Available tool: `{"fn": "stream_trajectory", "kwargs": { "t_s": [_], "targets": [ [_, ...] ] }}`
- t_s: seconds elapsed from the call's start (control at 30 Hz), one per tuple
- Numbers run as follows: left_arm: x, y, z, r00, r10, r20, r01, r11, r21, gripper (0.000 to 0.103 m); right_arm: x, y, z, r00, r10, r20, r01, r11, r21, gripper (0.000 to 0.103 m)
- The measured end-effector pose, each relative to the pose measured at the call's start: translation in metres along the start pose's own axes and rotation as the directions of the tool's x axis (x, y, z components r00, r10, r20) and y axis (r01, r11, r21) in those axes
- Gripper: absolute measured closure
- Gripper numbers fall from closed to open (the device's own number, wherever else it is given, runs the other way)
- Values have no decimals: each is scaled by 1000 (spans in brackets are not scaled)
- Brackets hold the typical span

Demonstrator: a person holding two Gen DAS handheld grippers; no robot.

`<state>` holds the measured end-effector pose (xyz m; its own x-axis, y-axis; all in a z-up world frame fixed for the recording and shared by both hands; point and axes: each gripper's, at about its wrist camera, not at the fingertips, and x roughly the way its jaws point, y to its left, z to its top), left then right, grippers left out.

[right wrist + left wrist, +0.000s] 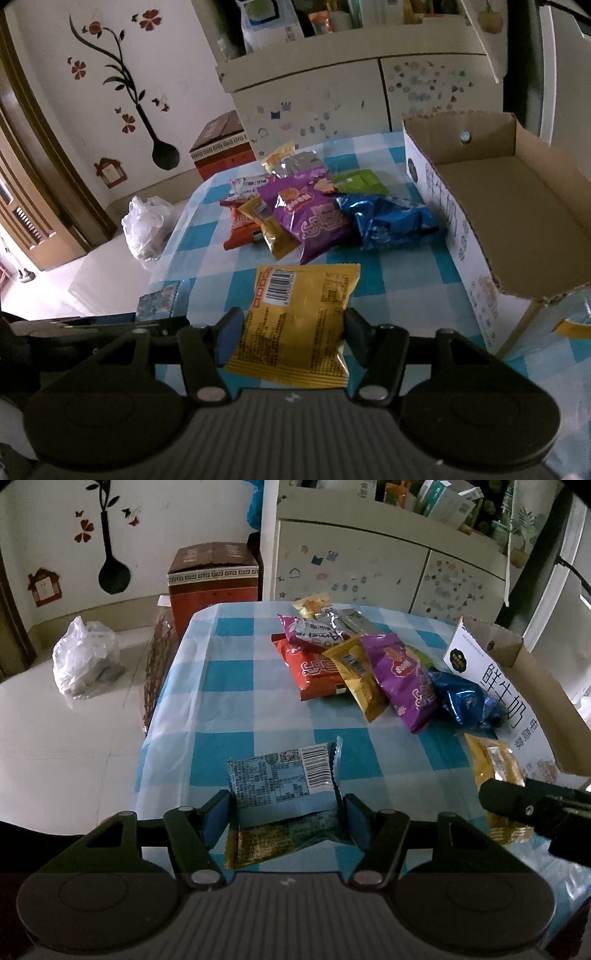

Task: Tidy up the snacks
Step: 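Carry the pale blue packet with the left tool while the right tool carries the yellow packet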

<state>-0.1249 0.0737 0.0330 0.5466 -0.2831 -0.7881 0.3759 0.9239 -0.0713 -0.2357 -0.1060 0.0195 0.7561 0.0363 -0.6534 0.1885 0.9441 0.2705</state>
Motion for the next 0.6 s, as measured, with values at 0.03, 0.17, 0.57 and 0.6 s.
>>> {"fn": "stream_trajectory", "kwargs": {
  "t_s": [0.03,0.17,0.57,0.6],
  "targets": [
    [1,-1,-1,1000,1,-1,-1,1000,4,33,-1,0,1,1000,-3,4,3,1000,-1,43],
    [3,-4,-2,1000,3,-5,-3,1000,13,33,-9,-3,3,999,-10,31,10,1000,-1,43],
    [2,-10,-1,1000,-4,8,3,1000,18,33,-50,-33,35,987,-67,147,63,997,33,43],
    [1,-11,0,1000,-5,14,5,1000,18,33,-53,-38,38,985,-70,155,64,997,47,43]
  ]
}}
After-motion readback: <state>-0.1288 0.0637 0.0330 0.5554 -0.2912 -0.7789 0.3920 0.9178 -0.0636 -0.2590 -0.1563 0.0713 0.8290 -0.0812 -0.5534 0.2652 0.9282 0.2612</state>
